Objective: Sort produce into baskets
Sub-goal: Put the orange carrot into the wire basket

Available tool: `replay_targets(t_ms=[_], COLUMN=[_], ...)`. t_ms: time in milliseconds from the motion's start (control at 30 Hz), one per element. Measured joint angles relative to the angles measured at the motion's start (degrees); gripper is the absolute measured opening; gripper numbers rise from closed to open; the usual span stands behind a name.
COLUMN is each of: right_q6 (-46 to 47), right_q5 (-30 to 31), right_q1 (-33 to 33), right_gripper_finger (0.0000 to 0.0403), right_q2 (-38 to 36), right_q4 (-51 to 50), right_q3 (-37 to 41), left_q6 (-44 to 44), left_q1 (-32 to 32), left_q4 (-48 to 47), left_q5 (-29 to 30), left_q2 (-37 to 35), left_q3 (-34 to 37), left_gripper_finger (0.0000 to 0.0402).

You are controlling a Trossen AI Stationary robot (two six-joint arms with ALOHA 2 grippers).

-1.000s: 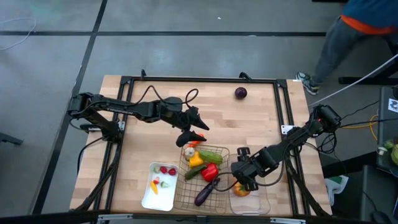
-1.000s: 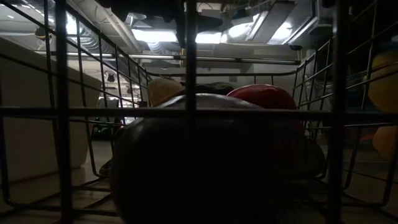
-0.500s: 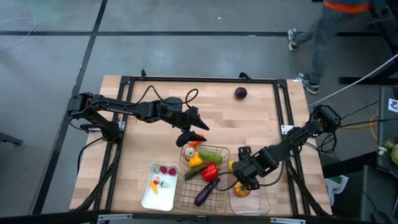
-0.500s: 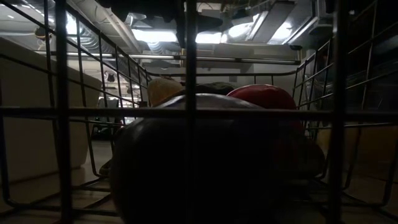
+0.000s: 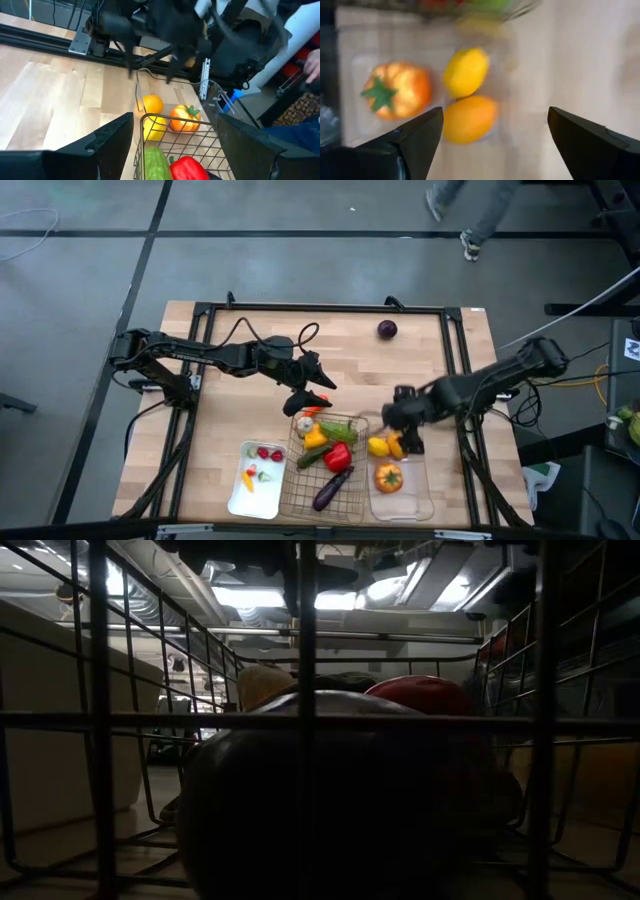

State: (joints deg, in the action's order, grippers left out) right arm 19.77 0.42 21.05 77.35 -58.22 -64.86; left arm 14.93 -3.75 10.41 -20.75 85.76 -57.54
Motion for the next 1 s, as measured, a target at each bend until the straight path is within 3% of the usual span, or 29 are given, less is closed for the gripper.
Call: replay_targets(t_ms=[233, 433, 733, 1000], right_q6=[-7.05, -9.73, -19.73, -20.29], right_q5=[9.01, 17.23, 16.65, 13.67], right_q1=[-10.46, -22.91, -38.19, -40.99], right_gripper_finger=[0.0356, 0.0356, 0.0356, 0.0356], right_q2=[-8.6, -10.35, -8.19, -5.29], right_q4=[0.23, 1.33, 2.84, 6.11], right_q3=[-0.02, -0.04, -0.04, -0.04], left_q6=[-0.49, -1.85, 3.8, 19.87], left_q1=[-0.04, -0.04, -0.04, -3.59], left_q4=[0.02, 0.02, -1.29, -14.95], left_q5=[0.71, 3.23, 9.59, 14.2], left_q2=[0.0, 0.0, -0.02, -0.04], left_q3=[0.0, 0.0, 0.0, 0.0], left_gripper_finger=[0.028, 0.028, 0.028, 0.028])
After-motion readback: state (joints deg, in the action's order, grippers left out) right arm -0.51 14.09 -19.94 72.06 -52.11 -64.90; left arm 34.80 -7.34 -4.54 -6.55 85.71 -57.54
